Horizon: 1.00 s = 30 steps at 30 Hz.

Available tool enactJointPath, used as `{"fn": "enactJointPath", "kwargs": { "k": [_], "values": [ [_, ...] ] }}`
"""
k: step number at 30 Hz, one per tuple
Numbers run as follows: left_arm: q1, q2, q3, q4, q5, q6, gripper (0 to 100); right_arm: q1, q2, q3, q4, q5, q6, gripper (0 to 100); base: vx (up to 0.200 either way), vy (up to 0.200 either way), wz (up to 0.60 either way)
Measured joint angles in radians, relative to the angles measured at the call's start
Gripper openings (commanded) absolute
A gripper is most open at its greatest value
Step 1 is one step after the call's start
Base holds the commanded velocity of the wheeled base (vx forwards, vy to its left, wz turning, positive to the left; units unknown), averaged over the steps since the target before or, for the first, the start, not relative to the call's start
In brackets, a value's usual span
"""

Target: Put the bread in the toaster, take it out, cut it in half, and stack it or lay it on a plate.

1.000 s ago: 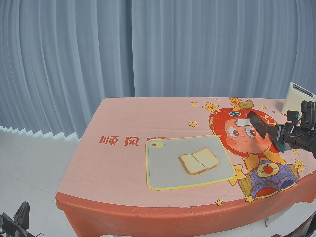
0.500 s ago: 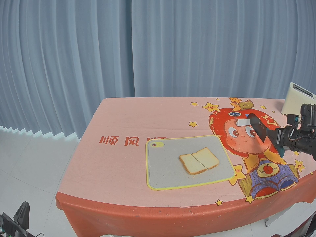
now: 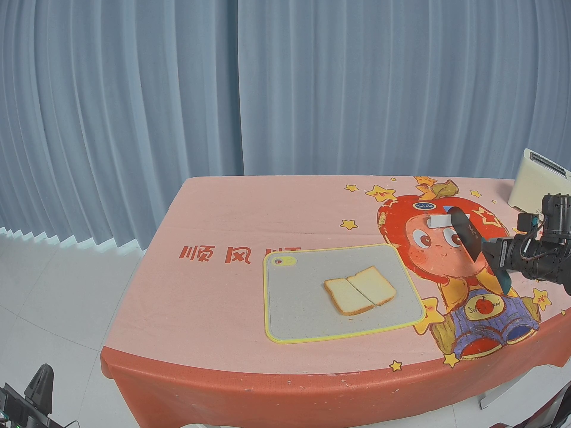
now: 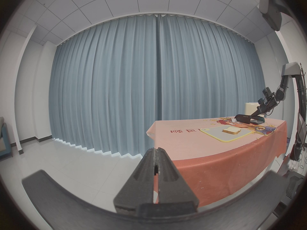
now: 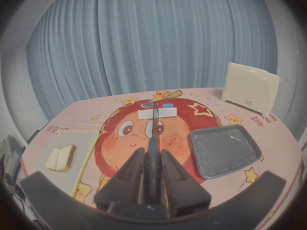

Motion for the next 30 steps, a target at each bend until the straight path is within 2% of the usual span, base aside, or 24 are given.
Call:
{"fn": "enactJointPath", "kwargs": {
  "k": [2,3,24,30],
  "values": [
    [-0.001,0.0,0.0,0.0,0.0,0.0,0,-0.001,0.0,0.0,0.0,0.0,0.0,0,0.0,0.0,0.0],
    [-0.001,0.0,0.0,0.0,0.0,0.0,0,-0.002,0.001,0.0,0.0,0.0,0.0,100,0.0,0.0,0.0],
    [-0.001,0.0,0.0,0.0,0.0,-0.001,0,-0.003,-0.005,0.011,-0.006,0.001,0.001,100,0.0,0.0,0.0],
    [0.0,0.0,0.0,0.0,0.0,-0.001,0,-0.006,-0.02,0.012,-0.006,0.0,0.017,100,0.0,0.0,0.0]
  ]
}}
